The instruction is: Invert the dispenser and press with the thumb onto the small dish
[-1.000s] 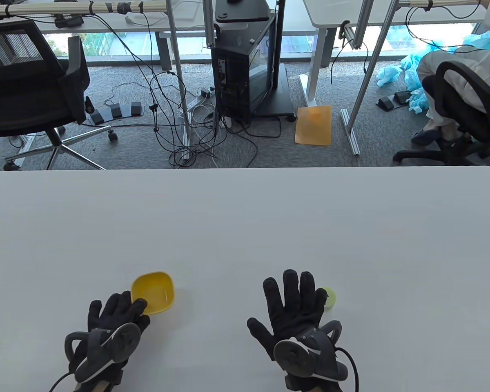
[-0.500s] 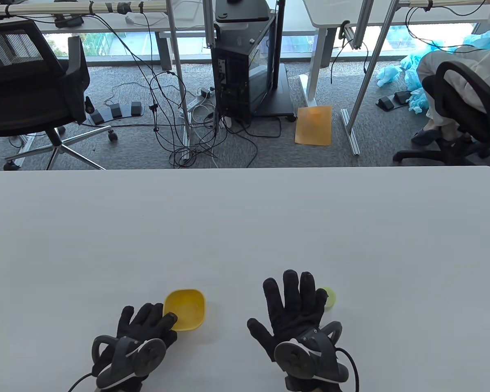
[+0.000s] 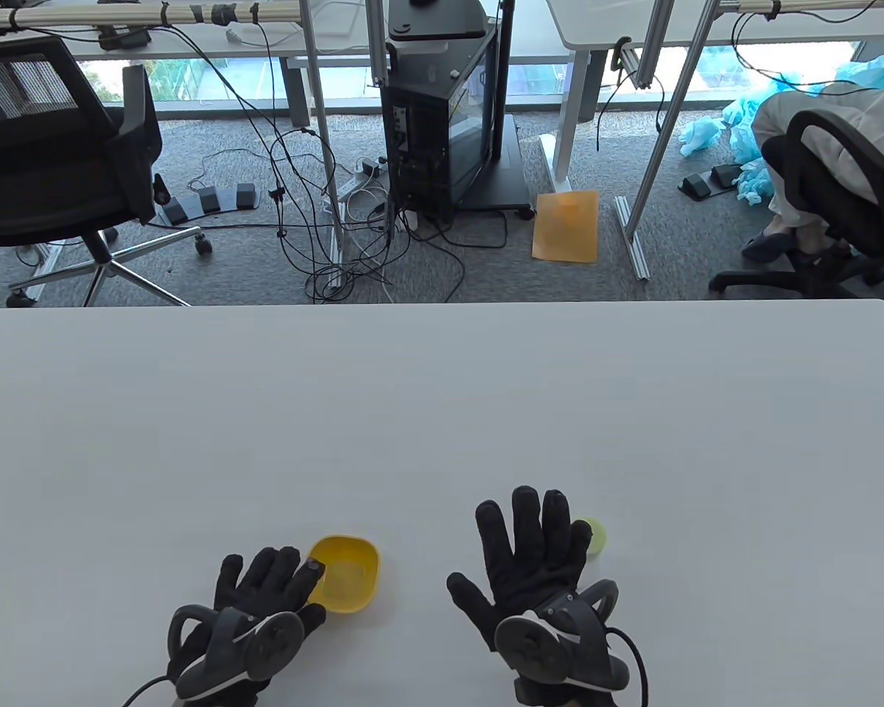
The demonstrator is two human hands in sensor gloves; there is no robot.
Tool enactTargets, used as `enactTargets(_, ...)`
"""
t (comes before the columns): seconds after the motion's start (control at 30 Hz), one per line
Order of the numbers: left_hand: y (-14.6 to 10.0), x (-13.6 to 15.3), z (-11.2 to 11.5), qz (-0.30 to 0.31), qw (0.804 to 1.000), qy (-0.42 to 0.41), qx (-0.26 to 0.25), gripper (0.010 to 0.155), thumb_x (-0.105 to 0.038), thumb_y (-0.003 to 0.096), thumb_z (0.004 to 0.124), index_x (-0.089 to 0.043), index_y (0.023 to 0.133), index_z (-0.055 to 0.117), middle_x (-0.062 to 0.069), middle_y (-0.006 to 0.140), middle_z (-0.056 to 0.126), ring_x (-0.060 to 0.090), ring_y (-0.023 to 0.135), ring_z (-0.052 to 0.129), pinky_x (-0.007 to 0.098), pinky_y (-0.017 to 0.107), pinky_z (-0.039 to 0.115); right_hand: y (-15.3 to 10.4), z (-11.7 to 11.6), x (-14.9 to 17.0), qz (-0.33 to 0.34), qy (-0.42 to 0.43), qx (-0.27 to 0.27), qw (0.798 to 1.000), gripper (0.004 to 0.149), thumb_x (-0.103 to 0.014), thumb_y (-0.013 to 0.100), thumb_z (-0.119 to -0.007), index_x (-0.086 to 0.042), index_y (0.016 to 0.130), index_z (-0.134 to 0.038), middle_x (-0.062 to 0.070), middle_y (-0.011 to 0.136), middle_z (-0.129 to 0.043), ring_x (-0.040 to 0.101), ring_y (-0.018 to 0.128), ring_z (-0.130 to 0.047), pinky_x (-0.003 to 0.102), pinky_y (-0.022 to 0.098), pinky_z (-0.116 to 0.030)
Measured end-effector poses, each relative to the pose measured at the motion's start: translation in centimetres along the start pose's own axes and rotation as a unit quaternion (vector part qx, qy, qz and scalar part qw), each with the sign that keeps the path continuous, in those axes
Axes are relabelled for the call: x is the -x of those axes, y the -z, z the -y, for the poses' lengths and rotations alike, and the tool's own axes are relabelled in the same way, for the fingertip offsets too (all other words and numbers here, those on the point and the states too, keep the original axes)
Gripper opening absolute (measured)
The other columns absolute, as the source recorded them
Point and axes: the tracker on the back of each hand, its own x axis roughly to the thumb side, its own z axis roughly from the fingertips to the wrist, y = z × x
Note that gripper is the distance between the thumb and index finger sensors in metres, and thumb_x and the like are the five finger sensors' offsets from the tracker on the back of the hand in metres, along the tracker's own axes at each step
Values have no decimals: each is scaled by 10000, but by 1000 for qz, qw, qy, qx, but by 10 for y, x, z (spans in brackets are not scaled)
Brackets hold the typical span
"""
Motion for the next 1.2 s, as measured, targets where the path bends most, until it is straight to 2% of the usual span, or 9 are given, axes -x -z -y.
enactTargets(0.27,-13,30,-23,-71,994,-22,-75,723,-663,555,479,-310,1186,490,184,1231,550,455,1129,578,729,736,453,1,-1,1,-4,-1,-7,1000,864,-529,658,-566,82,1170,-234,504,1070,-94,820,857,-106,921,461,-261)
enactTargets(0.6,-26,59,-38,-133,981,-61,-125,749,-679,564,405,-309,1216,410,223,1266,393,493,1156,430,772,717,378,3,-2,1,-6,-2,-16,1000,865,-531,658,-565,84,1170,-237,505,1068,-96,823,855,-108,921,459,-262)
enactTargets(0.93,-27,57,-40,-125,981,-62,-134,758,-687,563,385,-309,1220,398,224,1271,362,496,1161,406,776,715,371,5,-2,2,-11,0,-22,1000,867,-535,657,-562,84,1170,-235,506,1068,-95,822,856,-106,922,458,-259)
enactTargets(1.2,-28,45,-43,-103,983,-65,-139,766,-697,562,371,-311,1224,385,225,1276,344,500,1165,389,780,715,364,4,7,6,-26,-5,-3,1000,894,-550,653,-564,91,1166,-212,505,1069,-86,823,856,-106,924,459,-253)
